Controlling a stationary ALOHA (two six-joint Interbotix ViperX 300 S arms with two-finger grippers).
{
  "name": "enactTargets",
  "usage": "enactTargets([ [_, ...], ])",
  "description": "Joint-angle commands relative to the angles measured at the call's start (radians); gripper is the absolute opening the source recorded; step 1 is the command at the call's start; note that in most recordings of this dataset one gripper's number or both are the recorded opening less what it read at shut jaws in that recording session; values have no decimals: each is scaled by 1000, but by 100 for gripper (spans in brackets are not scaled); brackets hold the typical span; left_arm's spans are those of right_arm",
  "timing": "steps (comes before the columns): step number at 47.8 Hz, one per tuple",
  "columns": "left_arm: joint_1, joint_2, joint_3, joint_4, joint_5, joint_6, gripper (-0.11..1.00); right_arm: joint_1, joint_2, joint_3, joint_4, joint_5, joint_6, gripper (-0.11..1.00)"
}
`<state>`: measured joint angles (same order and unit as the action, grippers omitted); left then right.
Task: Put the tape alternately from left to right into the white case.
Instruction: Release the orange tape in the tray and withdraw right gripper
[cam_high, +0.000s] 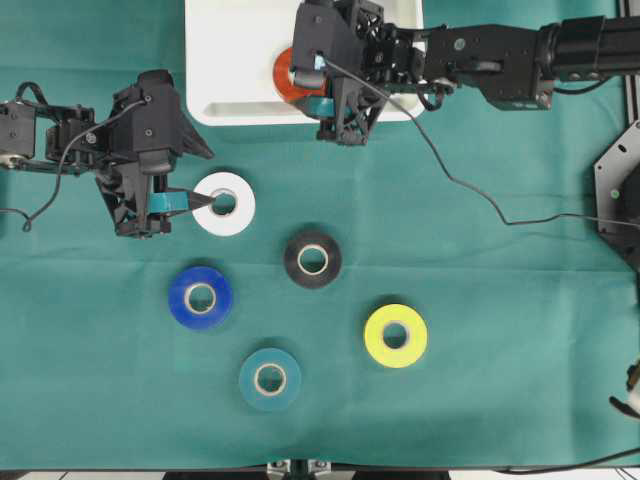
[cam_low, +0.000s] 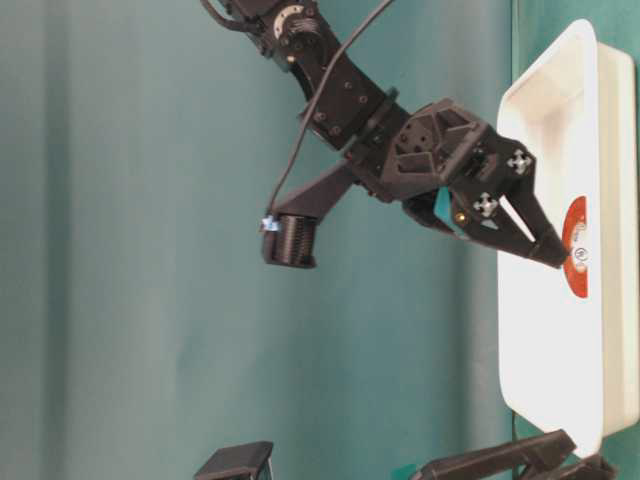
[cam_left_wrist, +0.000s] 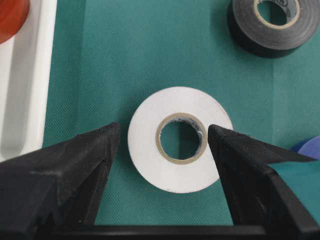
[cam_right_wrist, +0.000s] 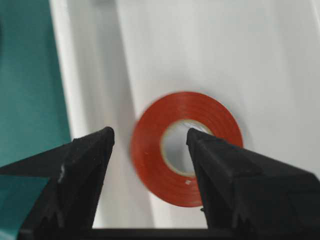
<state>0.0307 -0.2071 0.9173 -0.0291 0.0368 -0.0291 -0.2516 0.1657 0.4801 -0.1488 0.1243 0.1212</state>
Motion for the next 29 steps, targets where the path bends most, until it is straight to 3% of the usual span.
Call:
enactTargets([
  [1, 2, -11, -23, -2, -2, 2, 92, 26, -61, 2, -3, 0, 2, 67],
  [29, 2, -11, -25, -2, -2, 2, 92, 187, -193, 123, -2, -23, 2, 67],
])
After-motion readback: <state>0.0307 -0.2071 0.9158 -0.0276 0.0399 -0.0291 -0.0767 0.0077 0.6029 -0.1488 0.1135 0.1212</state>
